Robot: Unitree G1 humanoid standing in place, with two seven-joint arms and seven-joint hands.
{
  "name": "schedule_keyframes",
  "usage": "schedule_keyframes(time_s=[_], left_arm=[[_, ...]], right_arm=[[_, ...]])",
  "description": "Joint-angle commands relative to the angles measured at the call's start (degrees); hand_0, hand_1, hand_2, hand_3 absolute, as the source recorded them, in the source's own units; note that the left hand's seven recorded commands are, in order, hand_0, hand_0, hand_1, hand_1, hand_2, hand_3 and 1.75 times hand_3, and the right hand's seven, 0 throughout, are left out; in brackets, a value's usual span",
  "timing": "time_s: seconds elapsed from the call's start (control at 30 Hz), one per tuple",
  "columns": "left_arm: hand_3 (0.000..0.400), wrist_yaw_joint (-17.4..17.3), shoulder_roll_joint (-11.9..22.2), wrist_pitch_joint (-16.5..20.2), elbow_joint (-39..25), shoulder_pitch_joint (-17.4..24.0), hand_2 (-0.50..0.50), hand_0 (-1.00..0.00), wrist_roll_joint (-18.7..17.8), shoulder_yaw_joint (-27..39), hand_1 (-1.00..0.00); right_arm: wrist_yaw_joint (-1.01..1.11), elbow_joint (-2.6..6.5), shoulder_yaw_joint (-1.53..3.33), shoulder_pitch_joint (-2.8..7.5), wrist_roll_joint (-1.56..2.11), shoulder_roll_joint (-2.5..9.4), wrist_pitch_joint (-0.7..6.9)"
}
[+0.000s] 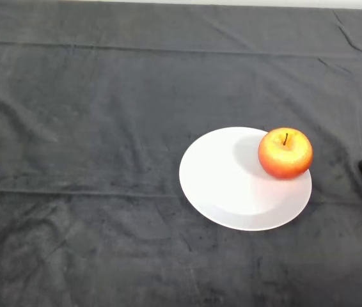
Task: Move the apple to the plate
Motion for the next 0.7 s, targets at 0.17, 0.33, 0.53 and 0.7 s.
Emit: schedule_keyframes(time_s=[0.17, 0.33, 0.53, 0.7], left_arm=[[0.000, -1.42, 3.66, -1.56, 4.28, -3.51, 0.00, 0.00, -0.63, 3.10, 0.00], [0.000, -2.24, 3.47, -1.77, 5.86, -4.76, 0.00, 0.00, -0.26, 4.02, 0.00], [0.000, -3.34, 3.35, -2.00, 6.99, -5.65, 0.00, 0.00, 0.17, 4.92, 0.00], [0.000, -4.11, 3.10, -2.39, 7.75, -6.15, 0.00, 0.00, 0.66, 5.51, 0.00]], right_arm=[[0.27, 0.08, -0.03, -0.90, -0.19, -1.70, 0.31], [0.33, 0.19, -0.04, -0.94, -0.20, -1.74, 0.30], [0.39, 0.30, -0.06, -0.98, -0.22, -1.77, 0.28], [0.43, 0.38, -0.07, -1.01, -0.23, -1.80, 0.27]])
